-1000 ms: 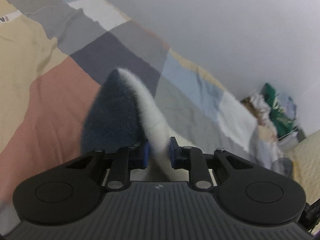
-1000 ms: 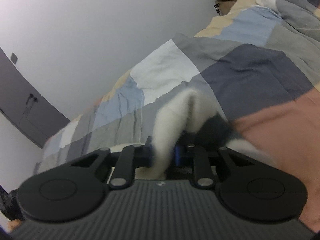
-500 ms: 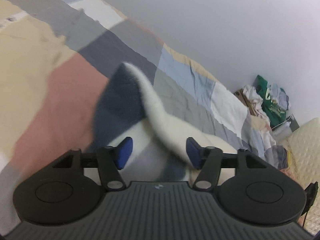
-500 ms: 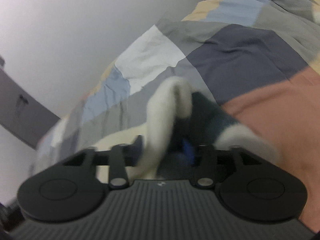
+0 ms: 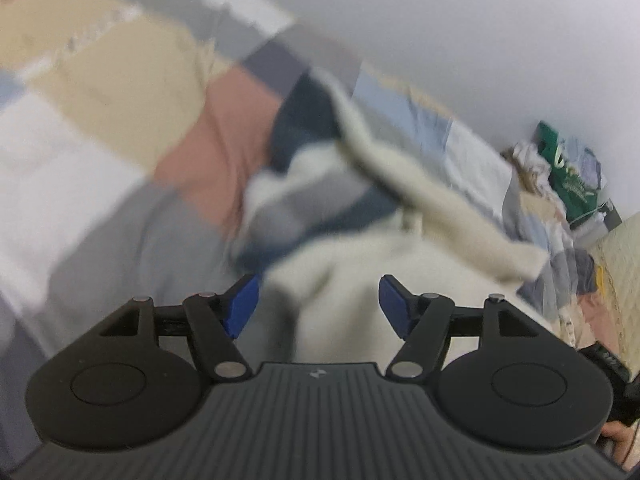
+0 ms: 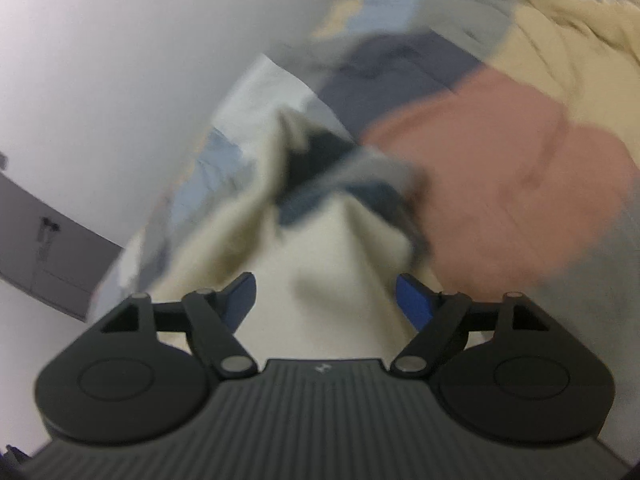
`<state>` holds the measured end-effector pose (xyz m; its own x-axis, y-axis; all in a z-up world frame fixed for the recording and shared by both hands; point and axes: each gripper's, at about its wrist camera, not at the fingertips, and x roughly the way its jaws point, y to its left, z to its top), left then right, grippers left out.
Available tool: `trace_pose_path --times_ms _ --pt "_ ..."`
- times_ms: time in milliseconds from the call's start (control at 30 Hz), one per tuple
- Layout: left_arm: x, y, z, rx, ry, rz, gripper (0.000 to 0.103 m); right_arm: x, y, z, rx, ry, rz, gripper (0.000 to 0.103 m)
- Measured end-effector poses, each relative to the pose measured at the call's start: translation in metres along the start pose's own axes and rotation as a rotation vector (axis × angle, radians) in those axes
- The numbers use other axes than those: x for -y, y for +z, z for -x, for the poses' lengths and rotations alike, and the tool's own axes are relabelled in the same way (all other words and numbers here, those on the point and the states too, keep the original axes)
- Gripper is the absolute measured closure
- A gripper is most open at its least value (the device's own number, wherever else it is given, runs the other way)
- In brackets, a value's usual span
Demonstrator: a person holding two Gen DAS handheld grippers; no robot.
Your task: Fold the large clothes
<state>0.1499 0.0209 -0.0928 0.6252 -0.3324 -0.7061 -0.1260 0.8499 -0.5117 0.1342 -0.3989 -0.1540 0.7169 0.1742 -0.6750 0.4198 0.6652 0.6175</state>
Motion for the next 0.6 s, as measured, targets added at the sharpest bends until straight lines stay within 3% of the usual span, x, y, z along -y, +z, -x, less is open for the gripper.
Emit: trace_pose_path --times_ms 100,233,367,467,533,600 --pt "-0.010 -0.015 -0.014 -0.085 -0.040 0.080 0.028 0.011 -0.009 -0.012 -0.084 0.031 -0.083 0.024" --pt "-0.017 -0.028 -0.028 -0.125 -0.141 0.165 0.028 0.008 -0.020 -0.030 -0.183 0.046 -0.090 0.024" --pt "-0.017 -0.036 -0.029 -0.133 -0.216 0.200 0.028 0.002 -0.030 -0.031 -0.239 0.159 -0.084 0.023" --pt "-0.014 -0.043 -0.022 -0.144 -0.312 0.211 0.028 -0.004 -0.034 -0.021 -0.253 0.307 -0.095 0.023" --pt "-0.011 -0.049 -0.019 -0.153 -0.336 0.193 0.027 -0.012 -0.040 -0.013 -0.252 0.389 -0.067 0.024" --pt "-0.007 -0.056 -0.020 -0.177 -0.331 0.179 0.028 -0.018 -0.046 -0.010 -0.260 0.396 -0.037 0.025"
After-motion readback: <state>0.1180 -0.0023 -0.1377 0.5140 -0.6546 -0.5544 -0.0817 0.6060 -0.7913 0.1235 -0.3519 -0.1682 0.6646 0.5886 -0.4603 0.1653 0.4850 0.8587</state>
